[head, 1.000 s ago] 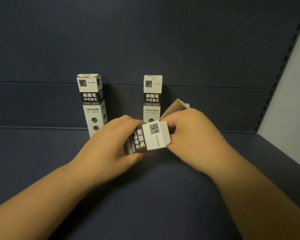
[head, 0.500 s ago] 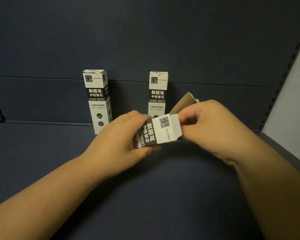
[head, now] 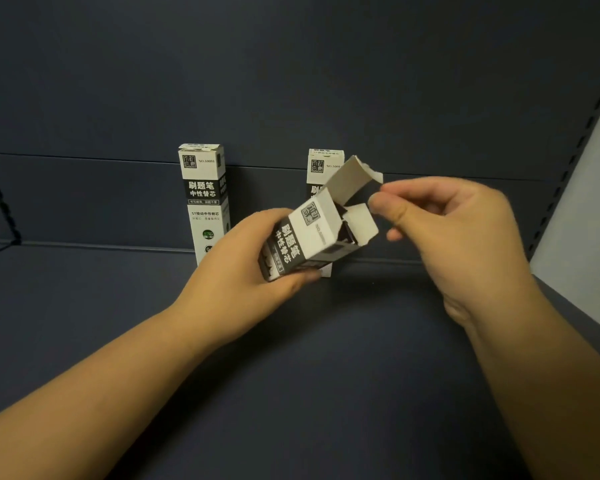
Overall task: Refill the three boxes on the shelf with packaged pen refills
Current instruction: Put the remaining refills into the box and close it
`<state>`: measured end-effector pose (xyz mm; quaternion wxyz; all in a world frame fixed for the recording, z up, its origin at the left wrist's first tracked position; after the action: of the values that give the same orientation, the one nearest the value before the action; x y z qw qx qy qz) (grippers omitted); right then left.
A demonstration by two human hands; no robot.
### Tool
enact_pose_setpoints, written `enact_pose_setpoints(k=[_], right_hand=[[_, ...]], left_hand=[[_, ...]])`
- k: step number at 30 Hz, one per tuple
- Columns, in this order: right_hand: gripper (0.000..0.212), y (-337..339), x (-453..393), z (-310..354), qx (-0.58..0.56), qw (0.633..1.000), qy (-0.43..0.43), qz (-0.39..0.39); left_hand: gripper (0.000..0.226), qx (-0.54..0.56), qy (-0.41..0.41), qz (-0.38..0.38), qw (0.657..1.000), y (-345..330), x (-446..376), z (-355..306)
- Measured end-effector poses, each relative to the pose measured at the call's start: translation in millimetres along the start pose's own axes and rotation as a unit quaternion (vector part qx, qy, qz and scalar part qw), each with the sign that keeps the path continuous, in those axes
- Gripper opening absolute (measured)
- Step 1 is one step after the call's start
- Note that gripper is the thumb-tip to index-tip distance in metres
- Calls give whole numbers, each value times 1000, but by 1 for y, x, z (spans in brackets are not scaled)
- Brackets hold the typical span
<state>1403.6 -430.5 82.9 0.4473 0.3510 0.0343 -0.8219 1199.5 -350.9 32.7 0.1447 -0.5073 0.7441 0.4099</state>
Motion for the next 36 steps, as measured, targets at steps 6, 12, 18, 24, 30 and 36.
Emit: enact_pose_setpoints(k=[6,12,18,24,30,36], right_hand=[[24,-17,8,-2,-65,998,16,4],[35,-26,15,1,-117,986,55,109],[38,-27,15,3,-123,980,78,135],[29,-28,17,5,-104,976,122,146],[17,-29,18,11,-140,971,164,101],[32,-29,19,13,-127,971,186,86]], left_hand=[[73,139,-5,-33,990,-2,2,-13],[85,241,-1,31,970,-11,5,-16],[105,252,-29,40,966,-13,7,-13],[84,270,-51,35,961,-12,8,-18],[72,290,-36,50,955,-11,4,-23],[69,292,-45,43,955,-10,3,-26]])
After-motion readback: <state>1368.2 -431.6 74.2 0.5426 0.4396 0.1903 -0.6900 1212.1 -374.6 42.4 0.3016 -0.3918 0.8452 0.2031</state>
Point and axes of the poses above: each hand's wrist, its own x-axis away from the middle knuckle, its own y-axis out of the back of the hand, z = x × y, the point moved 2 cm from there along -x, towards the middle knuckle, and after that the axes turned 14 degrees about x, right-handed, at the moved point
